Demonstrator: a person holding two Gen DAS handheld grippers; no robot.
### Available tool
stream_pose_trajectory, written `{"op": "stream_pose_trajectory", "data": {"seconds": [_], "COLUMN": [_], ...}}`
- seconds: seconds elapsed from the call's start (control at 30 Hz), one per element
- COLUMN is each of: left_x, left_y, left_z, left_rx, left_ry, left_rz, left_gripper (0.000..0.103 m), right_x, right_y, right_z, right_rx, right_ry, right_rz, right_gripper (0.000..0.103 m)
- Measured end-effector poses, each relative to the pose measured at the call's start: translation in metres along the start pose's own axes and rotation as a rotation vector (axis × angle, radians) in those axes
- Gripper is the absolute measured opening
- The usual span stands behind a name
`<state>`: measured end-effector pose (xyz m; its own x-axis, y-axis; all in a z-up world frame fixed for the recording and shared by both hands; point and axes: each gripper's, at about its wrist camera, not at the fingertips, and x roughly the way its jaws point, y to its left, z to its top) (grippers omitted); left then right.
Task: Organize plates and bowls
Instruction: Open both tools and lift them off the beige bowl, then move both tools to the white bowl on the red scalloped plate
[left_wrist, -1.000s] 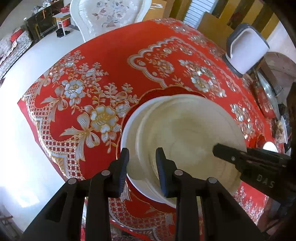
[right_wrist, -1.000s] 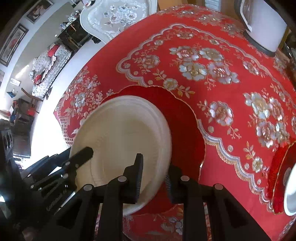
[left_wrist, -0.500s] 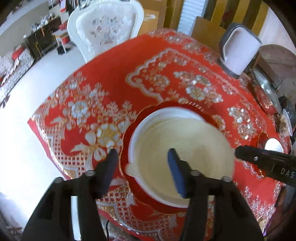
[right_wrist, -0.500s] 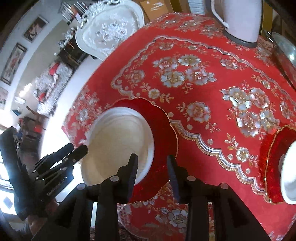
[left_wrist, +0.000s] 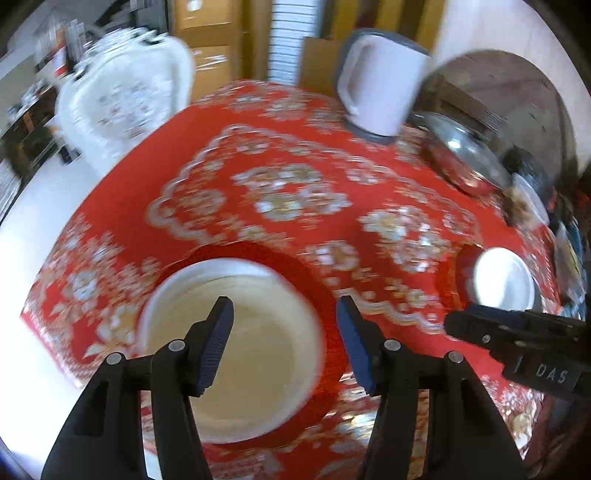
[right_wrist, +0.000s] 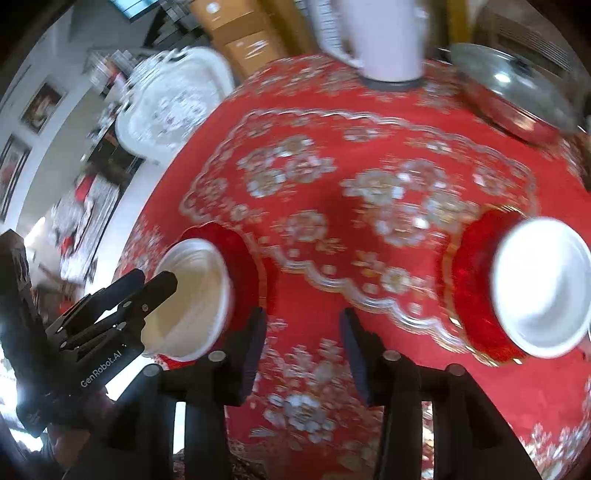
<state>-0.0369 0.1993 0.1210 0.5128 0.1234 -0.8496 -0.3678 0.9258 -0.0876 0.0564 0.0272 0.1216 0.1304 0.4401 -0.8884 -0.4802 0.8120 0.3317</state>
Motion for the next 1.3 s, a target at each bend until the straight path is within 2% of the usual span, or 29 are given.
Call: {"op": "stream_pose_trajectory", "data": {"seconds": [0.3,0.57,0.67,0.87,1.03,1.3], "left_x": [0.012,0.019,0.021,0.025,0.027,0.038], "left_y": [-0.081,-0.115,-0.127,-0.146,-0.162,-0.173], "left_z": [0.014,0.024,0.024,0.02,0.013,0.003], "left_rx": [0.202,0.288,0.317,0.315,0.322,0.288], "left_ry": [-0.007,0.007,0.001,0.002,0.013,0.071], "left_rz": [-0.098,-0.161,-0.161,-0.146,-0.127,-0.143], "left_gripper": [0.057,0.057,0.057,0.057,0.057,0.057], "right_x": [-0.035,-0.054,-0.063,-0.075,-0.08,-0.09], "right_y": [-0.066,-0.116,-0.132,-0.158,-0.171,-0.192], "right_z": [-0.023,-0.049,-0.057,-0.063,-0.066,-0.076], "right_rx": [0.169,0.343,0.384,0.401,0.403,0.429], "right_ry": [-0.065,-0.1,-0.113,-0.108,-0.108,-0.11], "right_rz": [-0.095,-0.152,-0.168,-0.19,-0.174,-0.18], "right_gripper": [0.044,0.044,0.044,0.044,0.044,0.045]}}
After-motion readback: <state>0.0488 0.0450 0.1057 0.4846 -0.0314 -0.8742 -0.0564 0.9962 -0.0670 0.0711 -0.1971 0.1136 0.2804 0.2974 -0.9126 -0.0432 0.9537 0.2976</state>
